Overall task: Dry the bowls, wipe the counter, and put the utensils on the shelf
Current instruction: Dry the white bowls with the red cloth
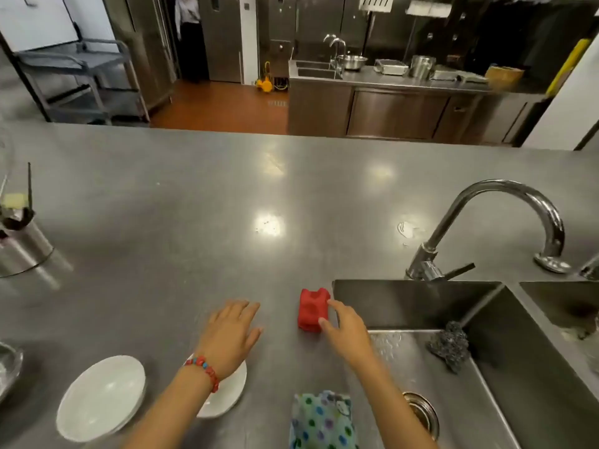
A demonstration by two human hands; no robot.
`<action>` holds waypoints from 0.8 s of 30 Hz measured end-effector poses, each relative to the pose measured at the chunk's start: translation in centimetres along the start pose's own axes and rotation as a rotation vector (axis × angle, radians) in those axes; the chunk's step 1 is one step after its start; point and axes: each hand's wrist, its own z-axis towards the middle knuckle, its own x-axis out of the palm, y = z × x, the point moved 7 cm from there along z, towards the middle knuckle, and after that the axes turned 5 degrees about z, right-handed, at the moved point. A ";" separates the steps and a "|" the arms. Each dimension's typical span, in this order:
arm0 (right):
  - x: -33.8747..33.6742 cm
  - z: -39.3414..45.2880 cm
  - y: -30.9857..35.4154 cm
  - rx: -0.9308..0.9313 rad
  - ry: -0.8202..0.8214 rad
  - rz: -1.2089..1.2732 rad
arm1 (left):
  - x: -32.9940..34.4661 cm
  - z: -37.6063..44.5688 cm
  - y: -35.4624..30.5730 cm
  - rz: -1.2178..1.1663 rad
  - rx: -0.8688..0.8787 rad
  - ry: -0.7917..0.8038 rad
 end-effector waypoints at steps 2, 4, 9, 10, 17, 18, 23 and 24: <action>0.7 1.5 -1.1 0.053 0.002 0.039 | 1.3 0.9 0.4 0.002 -0.015 0.005; 1.7 2.8 -2.1 0.106 0.021 0.074 | 2.5 1.2 0.9 0.019 -0.020 0.008; 4.0 5.5 -2.8 0.127 0.044 0.121 | 4.3 1.5 1.8 0.006 -0.023 0.021; 4.3 5.9 -2.8 0.123 0.046 0.107 | 4.6 1.5 1.9 -0.009 -0.022 0.023; 5.1 7.6 -2.9 0.157 0.004 0.139 | 4.3 1.0 2.3 -0.132 -0.040 -0.035; 5.0 7.4 -3.0 0.171 -0.008 0.174 | 4.3 1.0 2.4 -0.137 -0.040 -0.042; 5.5 5.0 -2.1 0.129 -0.034 0.477 | 4.1 -0.3 3.2 -0.148 -0.063 -0.056; 5.6 4.2 -1.7 0.120 -0.035 0.553 | 3.8 -0.7 3.4 -0.158 -0.072 -0.068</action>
